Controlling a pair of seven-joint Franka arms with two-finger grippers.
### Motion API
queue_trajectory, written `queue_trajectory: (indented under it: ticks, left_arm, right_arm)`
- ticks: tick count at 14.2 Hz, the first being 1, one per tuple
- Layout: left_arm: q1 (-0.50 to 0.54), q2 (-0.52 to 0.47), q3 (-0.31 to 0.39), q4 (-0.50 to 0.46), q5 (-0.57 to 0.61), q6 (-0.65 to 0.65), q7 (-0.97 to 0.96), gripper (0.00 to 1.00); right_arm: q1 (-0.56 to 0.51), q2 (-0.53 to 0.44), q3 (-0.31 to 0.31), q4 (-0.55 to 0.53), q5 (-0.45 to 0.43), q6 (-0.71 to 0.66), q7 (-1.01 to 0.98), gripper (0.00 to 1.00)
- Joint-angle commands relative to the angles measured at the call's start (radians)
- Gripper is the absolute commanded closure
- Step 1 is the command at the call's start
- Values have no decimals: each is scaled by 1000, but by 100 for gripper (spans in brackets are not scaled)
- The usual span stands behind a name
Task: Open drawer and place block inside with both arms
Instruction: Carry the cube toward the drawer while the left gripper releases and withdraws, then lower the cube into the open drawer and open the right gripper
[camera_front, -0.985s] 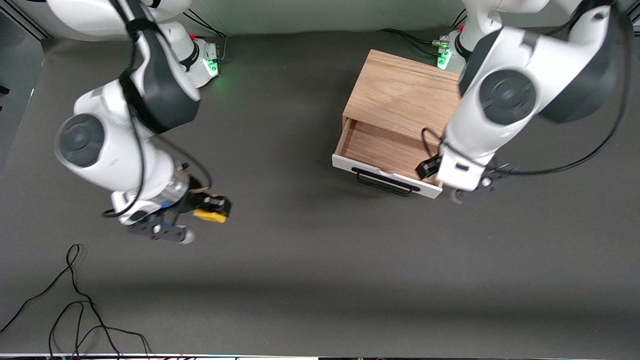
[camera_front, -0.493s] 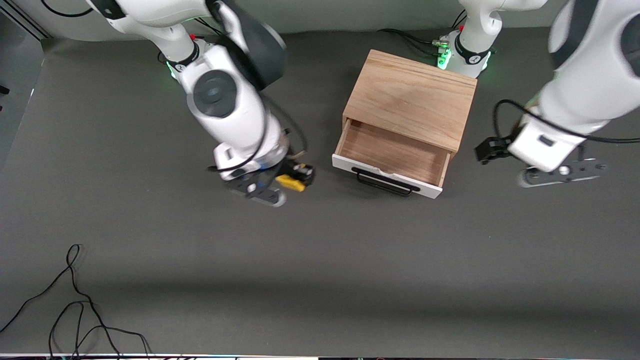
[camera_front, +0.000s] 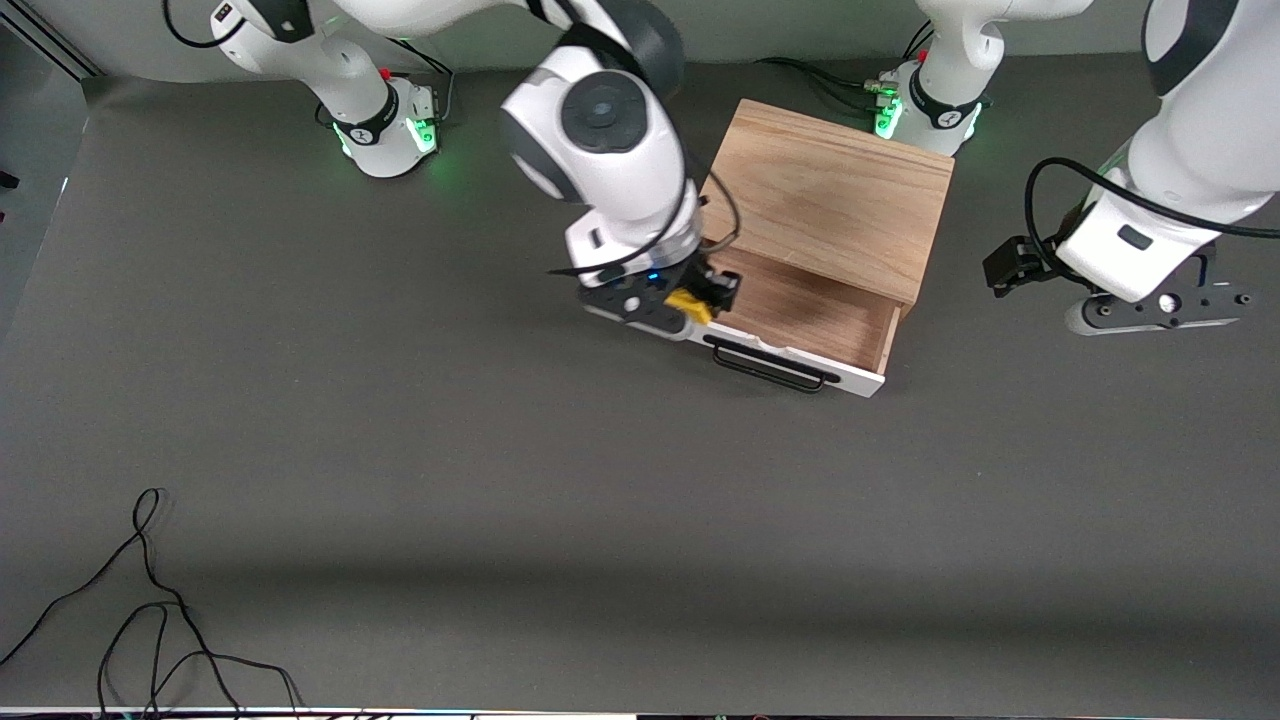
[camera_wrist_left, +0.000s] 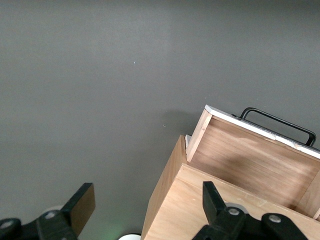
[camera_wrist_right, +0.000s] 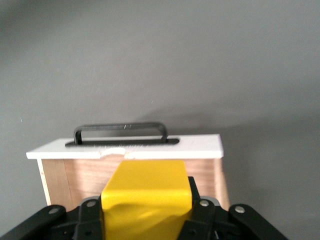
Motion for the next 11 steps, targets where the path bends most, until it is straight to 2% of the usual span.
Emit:
queue_trajectory:
  ticks: [1,6,9,11]
  left_arm:
    - [76,-38,6,-47,-62,34,126,4]
    - [110,-45,6,-55,-88,26,134,4]
    - [111,-89,7,-121,-88,46,135,4]
    - [111,-91,7,-121,-88,47,135,4]
  right_arm:
    - [36,68,-14,43,1,30,26,93]
    - [116,134,-19,39,-18,68,48,92]
    - [137,168,-19,35,-45,79,74,92]
    - [139,180,-19,35,-47,94,84,90]
